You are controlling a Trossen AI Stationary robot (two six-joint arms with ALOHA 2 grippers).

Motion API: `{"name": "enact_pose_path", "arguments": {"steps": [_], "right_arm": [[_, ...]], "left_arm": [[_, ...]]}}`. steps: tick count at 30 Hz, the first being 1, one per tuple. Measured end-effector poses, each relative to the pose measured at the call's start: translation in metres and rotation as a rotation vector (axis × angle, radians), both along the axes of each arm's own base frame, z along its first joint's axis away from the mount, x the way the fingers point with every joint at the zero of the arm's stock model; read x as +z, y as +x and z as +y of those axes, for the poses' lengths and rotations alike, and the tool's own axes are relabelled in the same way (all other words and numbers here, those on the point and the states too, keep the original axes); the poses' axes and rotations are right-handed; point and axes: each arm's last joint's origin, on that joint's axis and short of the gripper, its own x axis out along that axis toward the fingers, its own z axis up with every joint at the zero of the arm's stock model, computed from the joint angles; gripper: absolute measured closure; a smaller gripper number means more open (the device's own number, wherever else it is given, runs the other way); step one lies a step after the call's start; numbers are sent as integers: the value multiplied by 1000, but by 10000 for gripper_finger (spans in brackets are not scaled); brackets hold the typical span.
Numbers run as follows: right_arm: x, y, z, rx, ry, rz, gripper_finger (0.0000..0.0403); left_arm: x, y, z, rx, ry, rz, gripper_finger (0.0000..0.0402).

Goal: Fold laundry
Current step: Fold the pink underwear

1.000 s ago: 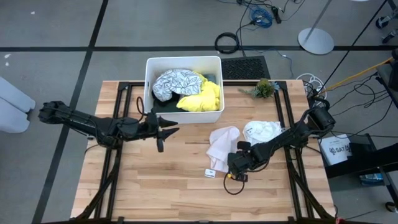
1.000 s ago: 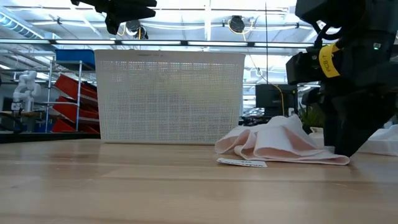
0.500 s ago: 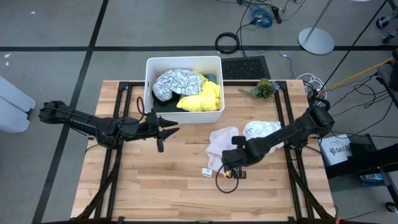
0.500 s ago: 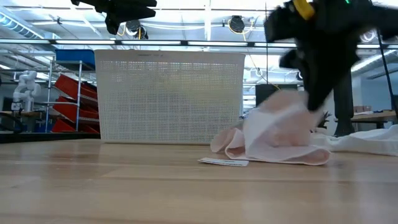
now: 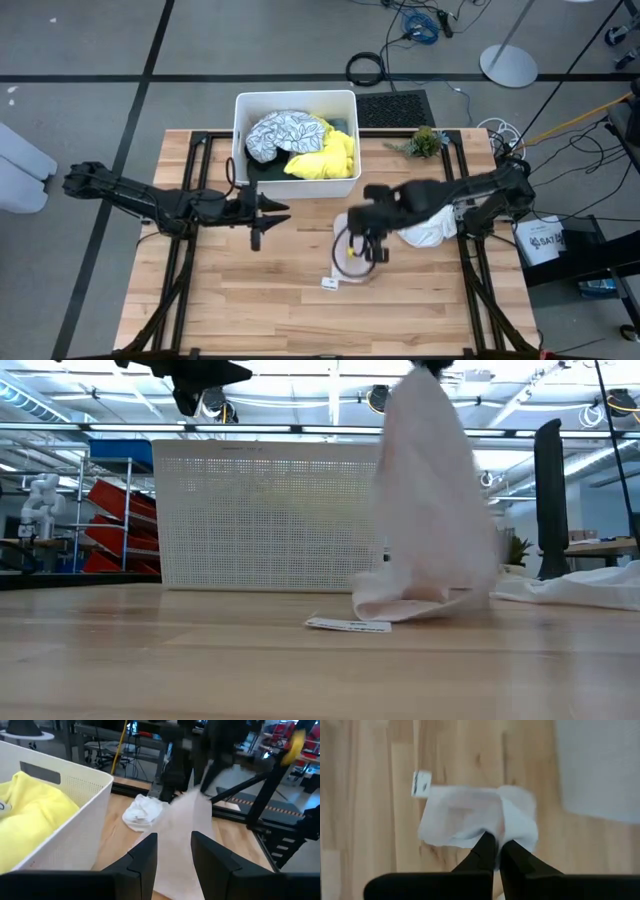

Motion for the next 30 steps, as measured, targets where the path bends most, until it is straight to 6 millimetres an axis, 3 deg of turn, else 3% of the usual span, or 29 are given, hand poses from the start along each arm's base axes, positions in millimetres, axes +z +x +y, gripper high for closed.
{"name": "enact_pose_path", "arguments": {"steps": [7,13,19,23,30], "right_arm": [[69,-8,-24,-10,5,-164,401],[108,-20,-39,-46,15,-274,401],[124,-27,-55,-107,20,-322,401],[126,-27,-68,-175,26,-333,401],[127,-26,-82,-205,39,-346,401]], "left_arm": [[-6,8,-2,-9,3,16,275],[-17,30,-8,-180,52,-13,275],[-30,52,-13,-243,227,-66,275],[-36,63,-11,-181,251,-104,275],[-52,83,-8,-158,271,-24,275]]}}
